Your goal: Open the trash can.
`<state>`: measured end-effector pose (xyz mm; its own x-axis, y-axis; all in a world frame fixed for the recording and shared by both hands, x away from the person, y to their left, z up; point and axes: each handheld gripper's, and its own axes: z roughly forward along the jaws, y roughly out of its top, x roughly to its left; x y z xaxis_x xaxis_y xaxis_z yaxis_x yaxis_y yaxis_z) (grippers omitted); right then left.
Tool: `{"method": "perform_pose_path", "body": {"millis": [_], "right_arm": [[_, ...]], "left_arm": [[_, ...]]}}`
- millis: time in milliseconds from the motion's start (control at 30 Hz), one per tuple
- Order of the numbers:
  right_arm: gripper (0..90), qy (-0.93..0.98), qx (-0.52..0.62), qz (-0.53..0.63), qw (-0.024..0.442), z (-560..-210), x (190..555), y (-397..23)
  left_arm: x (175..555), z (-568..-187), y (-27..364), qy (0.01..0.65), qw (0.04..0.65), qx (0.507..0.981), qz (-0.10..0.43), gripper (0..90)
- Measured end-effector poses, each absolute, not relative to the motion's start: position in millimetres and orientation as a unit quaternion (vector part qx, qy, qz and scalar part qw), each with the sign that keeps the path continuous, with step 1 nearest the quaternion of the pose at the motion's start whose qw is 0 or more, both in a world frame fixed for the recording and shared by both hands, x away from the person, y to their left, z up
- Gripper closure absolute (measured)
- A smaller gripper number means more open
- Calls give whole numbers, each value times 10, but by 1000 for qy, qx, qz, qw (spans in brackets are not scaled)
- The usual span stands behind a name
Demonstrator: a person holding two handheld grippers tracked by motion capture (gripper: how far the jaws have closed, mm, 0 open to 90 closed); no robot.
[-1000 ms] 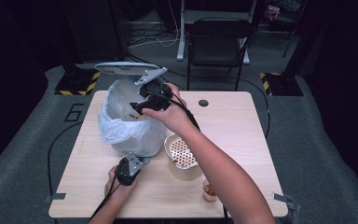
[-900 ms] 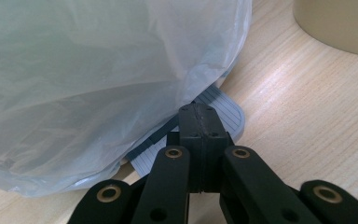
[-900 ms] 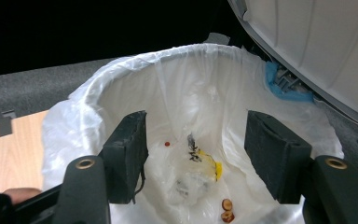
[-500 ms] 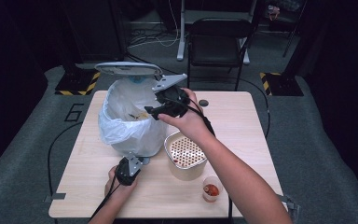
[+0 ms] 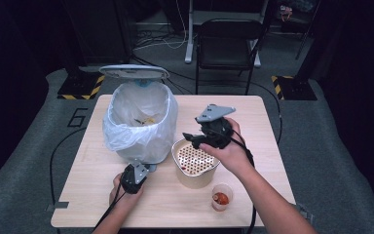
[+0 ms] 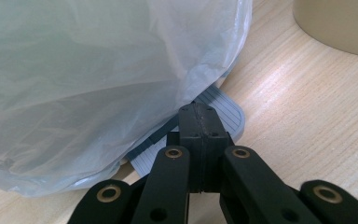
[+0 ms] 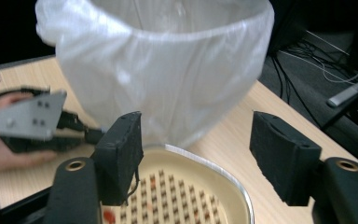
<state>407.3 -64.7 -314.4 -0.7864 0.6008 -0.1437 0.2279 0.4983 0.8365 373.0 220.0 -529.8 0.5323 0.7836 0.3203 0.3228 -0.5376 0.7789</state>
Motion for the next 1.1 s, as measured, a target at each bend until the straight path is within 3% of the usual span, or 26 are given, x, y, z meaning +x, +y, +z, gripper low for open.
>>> {"method": "perform_pose_path", "body": {"millis": [233,533,1100], "right_arm": [[268,832,260,434,226,-3422,3822,-911],[214,824,301,437,196,-3785,3525,-1245],[180,834,308,430,154,-4300,3154,-1415]], "left_arm": [[3726,-5302,2192,345,338,806,343,900],[3726,-5302,2193,344,338,806,343,900],[3726,-5301,2194,344,338,806,343,900]]}}
